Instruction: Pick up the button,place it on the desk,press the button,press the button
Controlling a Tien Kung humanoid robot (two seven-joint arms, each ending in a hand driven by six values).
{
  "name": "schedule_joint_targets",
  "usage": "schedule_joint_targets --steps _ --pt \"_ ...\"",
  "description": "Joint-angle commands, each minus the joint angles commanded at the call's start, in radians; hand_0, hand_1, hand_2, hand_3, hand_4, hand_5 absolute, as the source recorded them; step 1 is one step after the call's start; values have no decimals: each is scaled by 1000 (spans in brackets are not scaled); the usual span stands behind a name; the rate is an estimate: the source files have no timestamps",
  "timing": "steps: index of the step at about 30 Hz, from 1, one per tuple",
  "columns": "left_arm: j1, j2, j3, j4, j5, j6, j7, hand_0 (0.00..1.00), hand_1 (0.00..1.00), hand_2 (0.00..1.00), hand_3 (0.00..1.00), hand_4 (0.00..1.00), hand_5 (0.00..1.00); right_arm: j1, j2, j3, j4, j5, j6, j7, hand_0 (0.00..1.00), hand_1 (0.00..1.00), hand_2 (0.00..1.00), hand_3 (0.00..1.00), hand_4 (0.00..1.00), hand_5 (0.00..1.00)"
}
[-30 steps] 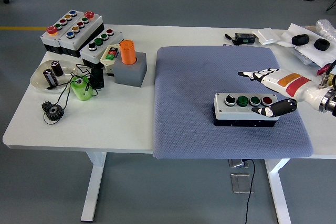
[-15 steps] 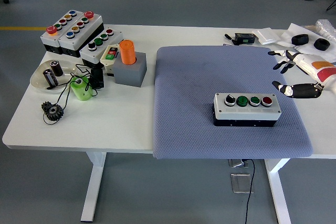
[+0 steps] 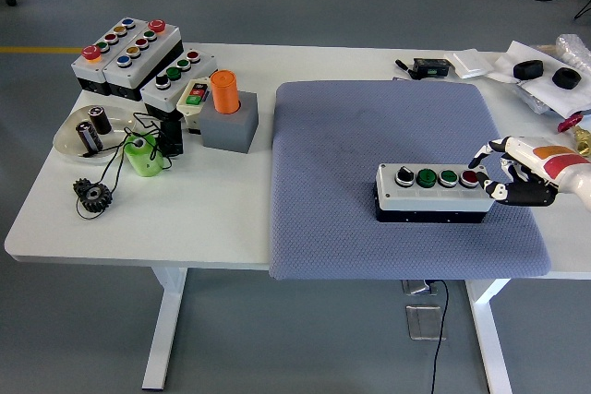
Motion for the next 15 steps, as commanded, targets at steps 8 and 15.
schedule_joint_targets --steps 8,15 --pt "0 -1 -1 0 1 0 1 687 743 757 601 418 998 2 12 -9 -24 -3 0 -1 156 2 101 645 520 420" --pt "-2 -1 -2 0 3 0 3 686 742 757 600 418 998 7 22 -29 -43 -2 9 -3 154 2 103 646 515 423"
